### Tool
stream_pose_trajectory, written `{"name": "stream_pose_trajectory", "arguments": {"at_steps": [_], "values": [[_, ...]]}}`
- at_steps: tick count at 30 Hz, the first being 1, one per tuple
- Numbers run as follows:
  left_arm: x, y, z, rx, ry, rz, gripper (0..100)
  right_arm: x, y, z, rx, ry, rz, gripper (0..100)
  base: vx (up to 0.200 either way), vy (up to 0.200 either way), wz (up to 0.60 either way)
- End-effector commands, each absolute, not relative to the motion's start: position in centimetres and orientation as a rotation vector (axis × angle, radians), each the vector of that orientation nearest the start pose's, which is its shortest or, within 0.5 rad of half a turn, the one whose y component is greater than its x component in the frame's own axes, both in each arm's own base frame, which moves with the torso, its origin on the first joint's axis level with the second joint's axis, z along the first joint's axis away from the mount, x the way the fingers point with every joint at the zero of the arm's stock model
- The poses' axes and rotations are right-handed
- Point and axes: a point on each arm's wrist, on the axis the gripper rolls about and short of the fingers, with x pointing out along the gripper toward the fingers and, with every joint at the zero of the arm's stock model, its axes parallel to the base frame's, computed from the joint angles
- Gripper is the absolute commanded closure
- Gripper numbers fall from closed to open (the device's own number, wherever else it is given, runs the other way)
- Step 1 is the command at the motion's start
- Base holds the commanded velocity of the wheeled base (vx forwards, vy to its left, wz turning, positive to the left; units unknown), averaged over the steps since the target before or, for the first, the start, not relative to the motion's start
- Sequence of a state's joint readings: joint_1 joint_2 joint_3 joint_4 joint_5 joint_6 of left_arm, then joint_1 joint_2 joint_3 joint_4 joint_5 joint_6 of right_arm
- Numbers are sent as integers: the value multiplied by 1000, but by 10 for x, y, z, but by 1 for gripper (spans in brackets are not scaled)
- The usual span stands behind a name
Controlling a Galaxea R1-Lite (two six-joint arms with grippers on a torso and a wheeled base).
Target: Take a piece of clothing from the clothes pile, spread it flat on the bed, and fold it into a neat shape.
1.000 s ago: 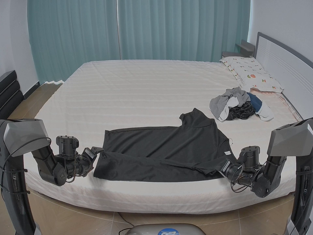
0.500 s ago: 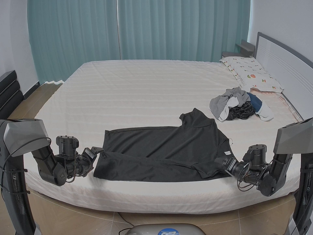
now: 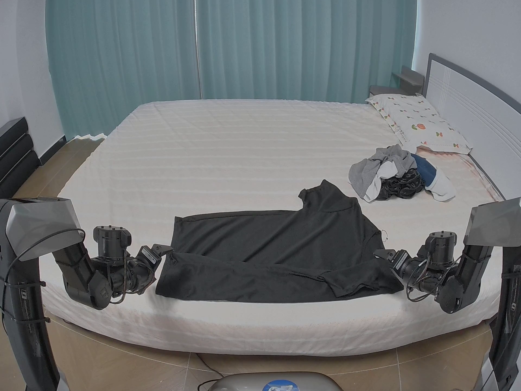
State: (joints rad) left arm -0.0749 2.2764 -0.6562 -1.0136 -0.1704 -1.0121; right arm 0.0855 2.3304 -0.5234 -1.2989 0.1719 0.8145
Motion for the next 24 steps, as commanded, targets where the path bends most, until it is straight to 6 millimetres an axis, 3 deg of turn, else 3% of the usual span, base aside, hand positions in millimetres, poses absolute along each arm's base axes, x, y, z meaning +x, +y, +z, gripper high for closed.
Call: {"name": "stream_pose_trajectory", "arguments": {"at_steps": [1,10,11,24], "values": [[344,-30,-9,-1004,677,91,0,332,35,-37,814,622,35,0,0,0,0],[344,-30,-9,-1004,677,91,0,332,37,-45,822,658,66,0,0,0,0],[344,-30,-8,-1004,675,90,0,333,37,-48,820,663,66,100,0,0,0],[344,-30,-9,-1004,677,91,0,324,40,-50,761,686,71,100,0,0,0]]}}
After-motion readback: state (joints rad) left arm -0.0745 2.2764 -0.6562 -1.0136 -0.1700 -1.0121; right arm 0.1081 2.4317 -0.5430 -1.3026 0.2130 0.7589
